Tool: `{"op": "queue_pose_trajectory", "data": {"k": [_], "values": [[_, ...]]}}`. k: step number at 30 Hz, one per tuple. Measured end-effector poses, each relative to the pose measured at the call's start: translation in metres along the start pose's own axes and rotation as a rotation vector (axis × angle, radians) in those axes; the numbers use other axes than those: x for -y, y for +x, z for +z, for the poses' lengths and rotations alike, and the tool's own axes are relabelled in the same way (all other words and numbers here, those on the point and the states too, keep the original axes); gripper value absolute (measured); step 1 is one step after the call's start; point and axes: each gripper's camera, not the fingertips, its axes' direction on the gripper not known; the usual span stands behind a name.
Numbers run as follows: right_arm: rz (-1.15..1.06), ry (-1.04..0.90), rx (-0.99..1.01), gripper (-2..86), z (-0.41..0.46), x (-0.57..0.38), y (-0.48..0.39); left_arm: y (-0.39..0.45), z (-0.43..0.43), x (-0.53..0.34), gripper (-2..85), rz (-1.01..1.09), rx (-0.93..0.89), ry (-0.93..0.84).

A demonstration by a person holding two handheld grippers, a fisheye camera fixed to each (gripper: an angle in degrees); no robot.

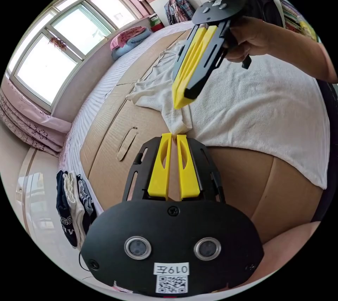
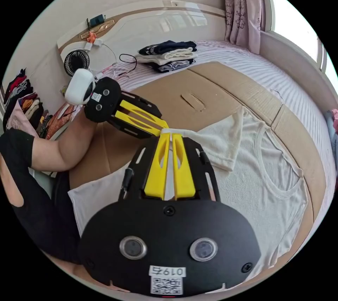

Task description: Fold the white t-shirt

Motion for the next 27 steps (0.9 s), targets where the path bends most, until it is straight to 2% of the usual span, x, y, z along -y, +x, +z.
{"op": "queue_pose_trajectory", "data": {"k": [4, 6, 14, 22, 25, 27], "values": [[0.219, 0.052, -0.083, 4.8, -0.036, 0.049, 0.054, 0.002, -0.003, 0.005, 0.4, 0.007, 0.009, -0.001], [0.274, 0.033, 0.042, 5.2, -0.048, 0.092, 0.092, 0.003, -0.005, 0.007, 0.4, 0.008, 0.014, -0.002], [0.295, -0.095, 0.195, 7.0, -0.059, 0.227, 0.159, 0.001, -0.013, 0.009, 0.6, -0.010, 0.008, 0.000], [0.208, -0.282, 0.141, 7.6, -0.077, 0.327, 0.164, 0.000, -0.024, 0.010, 0.9, -0.027, 0.021, 0.024], [0.206, -0.276, 0.140, 5.6, -0.090, 0.356, 0.165, 0.002, -0.027, 0.011, 0.8, -0.022, 0.033, 0.040], [0.225, -0.269, 0.150, 1.4, -0.101, 0.376, 0.170, 0.005, -0.027, 0.013, 0.8, -0.002, 0.045, 0.043]]}}
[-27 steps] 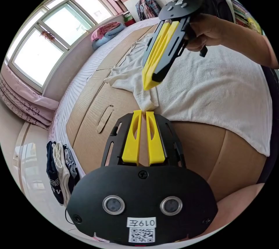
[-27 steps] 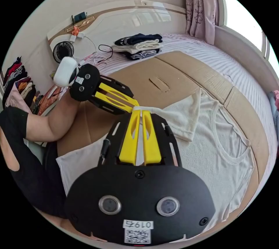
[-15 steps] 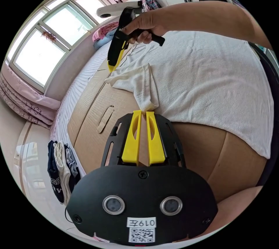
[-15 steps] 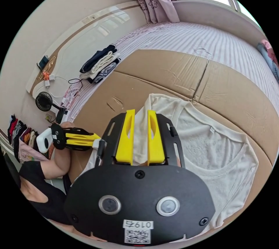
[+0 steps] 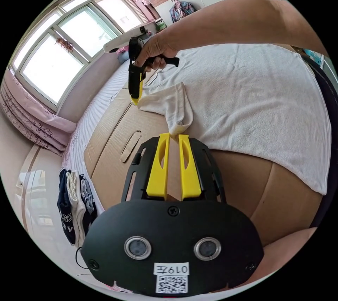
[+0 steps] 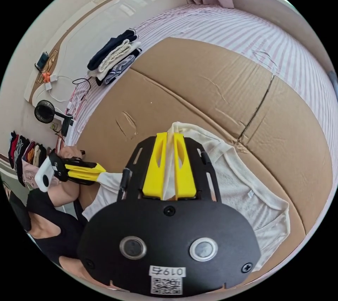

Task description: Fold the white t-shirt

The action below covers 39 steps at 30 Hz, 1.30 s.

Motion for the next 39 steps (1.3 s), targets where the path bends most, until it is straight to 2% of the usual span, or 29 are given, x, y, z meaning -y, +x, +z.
{"op": "queue_pose_trajectory", "data": {"k": [5, 8, 20, 27, 29, 31, 34, 37, 39], "values": [[0.140, 0.187, 0.200, -0.7, -0.047, 0.020, 0.023, 0.003, -0.003, 0.000, 0.5, 0.040, 0.013, -0.018], [0.183, 0.197, 0.271, -0.7, -0.056, 0.032, 0.031, 0.003, -0.003, -0.001, 0.5, 0.054, 0.033, -0.055], [0.174, 0.096, 0.262, 3.4, -0.086, 0.090, 0.013, -0.006, -0.006, -0.007, 0.9, -0.010, 0.010, -0.109], [0.091, 0.070, 0.169, 6.2, -0.125, 0.117, -0.017, -0.023, -0.012, -0.032, 1.1, -0.058, -0.030, -0.164], [0.081, 0.073, 0.153, 5.8, -0.133, 0.119, -0.021, -0.029, -0.019, -0.039, 1.2, -0.092, -0.024, -0.121], [0.067, 0.063, 0.132, 5.5, -0.137, 0.118, -0.025, -0.043, -0.034, -0.043, 1.4, -0.195, 0.019, 0.000], [0.039, -0.012, 0.119, 5.9, -0.130, 0.117, -0.027, -0.041, -0.047, -0.041, 2.4, -0.190, -0.040, 0.172], [0.033, -0.036, 0.073, 7.6, -0.123, 0.112, -0.024, -0.035, -0.037, -0.033, 4.8, -0.153, -0.049, 0.130], [0.035, -0.027, 0.114, 7.6, -0.118, 0.109, -0.018, -0.032, -0.031, -0.030, 6.7, -0.136, -0.075, 0.113]]}}
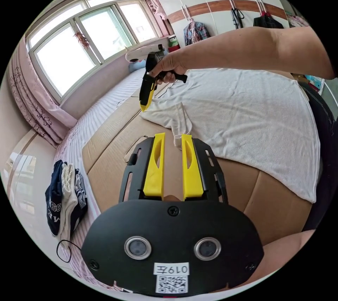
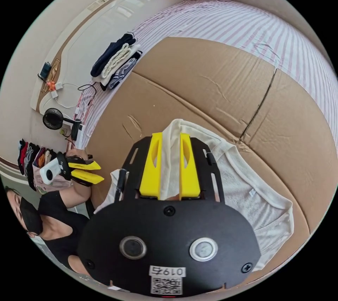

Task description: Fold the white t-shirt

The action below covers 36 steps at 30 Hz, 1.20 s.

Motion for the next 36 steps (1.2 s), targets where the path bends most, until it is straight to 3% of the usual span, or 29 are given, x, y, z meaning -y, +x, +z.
{"op": "queue_pose_trajectory", "data": {"k": [8, 16, 25, 29, 36], "values": [[-0.026, -0.019, 0.038, 2.8, 0.023, -0.011, 0.012, 0.014, 0.026, 0.012, 4.6, 0.057, -0.005, -0.104], [0.017, 0.082, -0.001, -0.8, 0.038, -0.033, 0.032, 0.025, 0.015, 0.015, 0.9, 0.141, 0.021, -0.084], [0.023, 0.109, 0.014, 4.3, 0.070, -0.071, 0.054, 0.036, 0.025, 0.022, 0.4, 0.153, 0.012, -0.139], [-0.081, 0.105, -0.086, 4.3, 0.083, -0.111, 0.040, 0.038, 0.023, 0.023, 0.2, 0.149, 0.008, -0.136], [0.010, 0.050, -0.072, 7.6, 0.140, -0.178, 0.077, 0.048, 0.026, 0.027, 0.3, 0.176, 0.041, -0.161]]}}
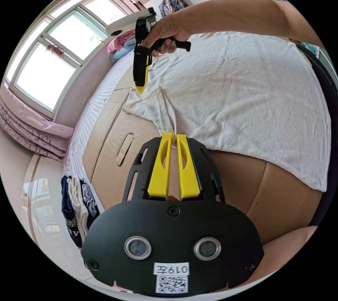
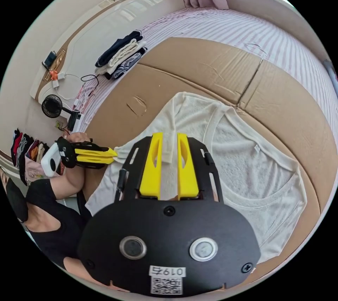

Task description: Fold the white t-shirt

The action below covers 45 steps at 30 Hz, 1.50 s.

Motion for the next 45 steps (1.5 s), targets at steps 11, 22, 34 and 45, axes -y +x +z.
{"op": "queue_pose_trajectory", "data": {"k": [11, 22, 34, 45], "values": [[-0.029, 0.026, -0.016, -0.6, 0.078, -0.072, 0.039, 0.002, -0.007, -0.001, 0.3, 0.003, 0.008, -0.009], [-0.054, 0.062, -0.082, 1.8, 0.177, -0.162, 0.086, 0.000, -0.012, -0.007, 0.6, -0.018, -0.014, 0.002], [-0.744, 0.205, -0.502, 4.6, 0.330, -0.325, -0.003, -0.023, -0.025, -0.039, 2.2, -0.126, -0.051, 0.076], [-0.979, 0.099, -0.669, 6.5, 0.470, -0.393, 0.028, -0.027, -0.015, -0.046, 5.8, -0.141, -0.065, 0.068]]}}
